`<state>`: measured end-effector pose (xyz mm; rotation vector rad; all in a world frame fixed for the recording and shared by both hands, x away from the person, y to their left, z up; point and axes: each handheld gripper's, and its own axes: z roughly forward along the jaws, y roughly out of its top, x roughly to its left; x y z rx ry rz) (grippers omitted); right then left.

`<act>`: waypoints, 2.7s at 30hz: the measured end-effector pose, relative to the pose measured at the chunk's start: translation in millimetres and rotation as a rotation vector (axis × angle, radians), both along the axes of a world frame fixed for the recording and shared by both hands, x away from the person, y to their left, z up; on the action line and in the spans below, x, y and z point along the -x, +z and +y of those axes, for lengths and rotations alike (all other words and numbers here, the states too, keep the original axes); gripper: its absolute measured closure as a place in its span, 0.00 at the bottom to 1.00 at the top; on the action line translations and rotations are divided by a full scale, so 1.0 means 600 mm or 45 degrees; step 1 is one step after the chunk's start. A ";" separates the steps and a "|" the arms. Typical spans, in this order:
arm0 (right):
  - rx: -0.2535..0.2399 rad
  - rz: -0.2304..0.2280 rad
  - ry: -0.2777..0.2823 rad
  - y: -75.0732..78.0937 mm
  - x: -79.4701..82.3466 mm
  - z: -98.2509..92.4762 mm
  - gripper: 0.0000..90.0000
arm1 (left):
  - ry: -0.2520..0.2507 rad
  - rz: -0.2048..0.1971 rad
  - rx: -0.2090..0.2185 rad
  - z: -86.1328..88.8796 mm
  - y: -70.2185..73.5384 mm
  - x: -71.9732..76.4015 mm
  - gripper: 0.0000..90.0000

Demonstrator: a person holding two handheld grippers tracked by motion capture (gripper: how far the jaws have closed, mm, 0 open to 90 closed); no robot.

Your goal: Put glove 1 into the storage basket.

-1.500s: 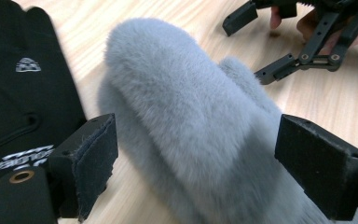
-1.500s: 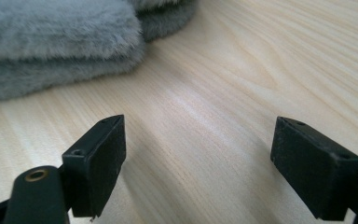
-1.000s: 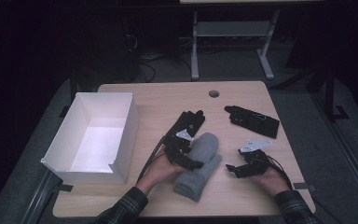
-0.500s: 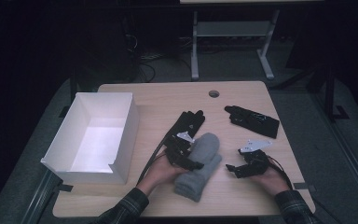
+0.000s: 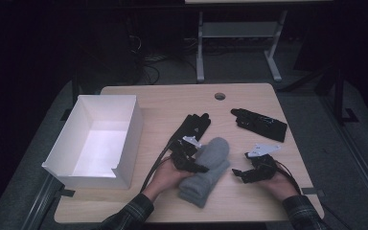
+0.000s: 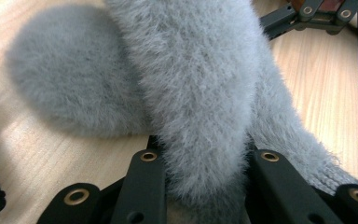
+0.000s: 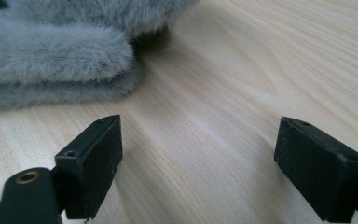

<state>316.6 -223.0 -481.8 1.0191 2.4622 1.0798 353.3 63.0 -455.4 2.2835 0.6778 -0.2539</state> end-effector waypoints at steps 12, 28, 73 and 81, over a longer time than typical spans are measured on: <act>-0.002 0.000 -0.002 0.000 0.000 0.000 0.16 | 0.003 -0.066 0.099 0.026 0.061 0.005 0.83; -0.003 0.002 -0.004 0.000 0.000 0.000 0.16 | 0.113 -0.170 0.131 0.108 0.192 -0.009 0.83; -0.001 0.003 -0.019 0.000 -0.001 0.001 0.15 | 0.602 -0.263 0.035 0.464 0.347 -0.024 0.83; 0.000 0.003 -0.021 0.000 -0.001 0.000 0.15 | 0.638 -0.174 -0.045 0.475 0.272 -0.035 0.82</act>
